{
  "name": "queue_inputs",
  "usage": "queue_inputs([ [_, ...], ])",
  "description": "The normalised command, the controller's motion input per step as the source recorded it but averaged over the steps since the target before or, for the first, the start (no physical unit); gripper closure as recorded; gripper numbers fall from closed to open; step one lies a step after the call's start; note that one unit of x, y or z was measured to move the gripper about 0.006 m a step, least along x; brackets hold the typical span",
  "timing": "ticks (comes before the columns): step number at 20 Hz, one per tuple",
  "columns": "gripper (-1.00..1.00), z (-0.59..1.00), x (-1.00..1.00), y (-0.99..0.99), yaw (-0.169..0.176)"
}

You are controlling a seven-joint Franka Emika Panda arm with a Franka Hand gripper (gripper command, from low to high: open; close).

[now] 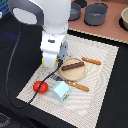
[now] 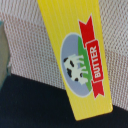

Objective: Interact with the objects in diverse but meaningful ways.

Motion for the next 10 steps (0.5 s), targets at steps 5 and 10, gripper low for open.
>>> queue_inputs([
  [5,-1.00,-0.30,-0.24,0.00,-0.017],
  [10,1.00,-0.27,-0.22,0.00,-0.022],
])
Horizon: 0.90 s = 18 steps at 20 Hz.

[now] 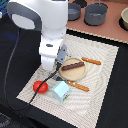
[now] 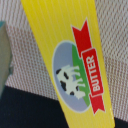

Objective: Interact with the objects in diverse but meaningful ways.

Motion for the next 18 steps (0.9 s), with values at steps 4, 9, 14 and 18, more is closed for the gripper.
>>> queue_inputs([
  [4,1.00,-0.28,-0.23,0.00,-0.024],
  [9,1.00,-0.28,-0.19,0.01,-0.019],
  [14,1.00,0.34,-0.29,0.19,-0.013],
  [18,1.00,1.00,-0.63,0.49,0.001],
])
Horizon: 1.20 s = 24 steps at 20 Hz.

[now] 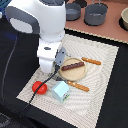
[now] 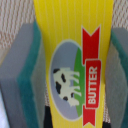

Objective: Interact with the objects in diverse but meaningful ways.

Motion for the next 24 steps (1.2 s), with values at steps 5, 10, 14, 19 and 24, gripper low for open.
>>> queue_inputs([
  [5,1.00,0.90,-0.77,0.52,0.019],
  [10,1.00,0.80,-0.64,0.49,0.036],
  [14,1.00,0.67,-0.46,0.46,0.046],
  [19,1.00,0.55,0.21,0.56,0.020],
  [24,1.00,0.51,0.84,0.58,0.000],
])
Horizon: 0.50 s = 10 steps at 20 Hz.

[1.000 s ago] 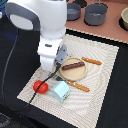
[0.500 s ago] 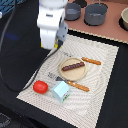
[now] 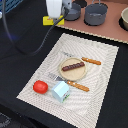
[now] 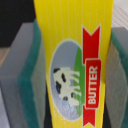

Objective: Interact with the objects in diverse but meaningful ways.

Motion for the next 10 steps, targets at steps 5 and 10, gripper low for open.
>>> queue_inputs([
  [5,1.00,0.34,0.89,0.47,0.000],
  [10,1.00,0.24,0.95,0.37,0.000],
])
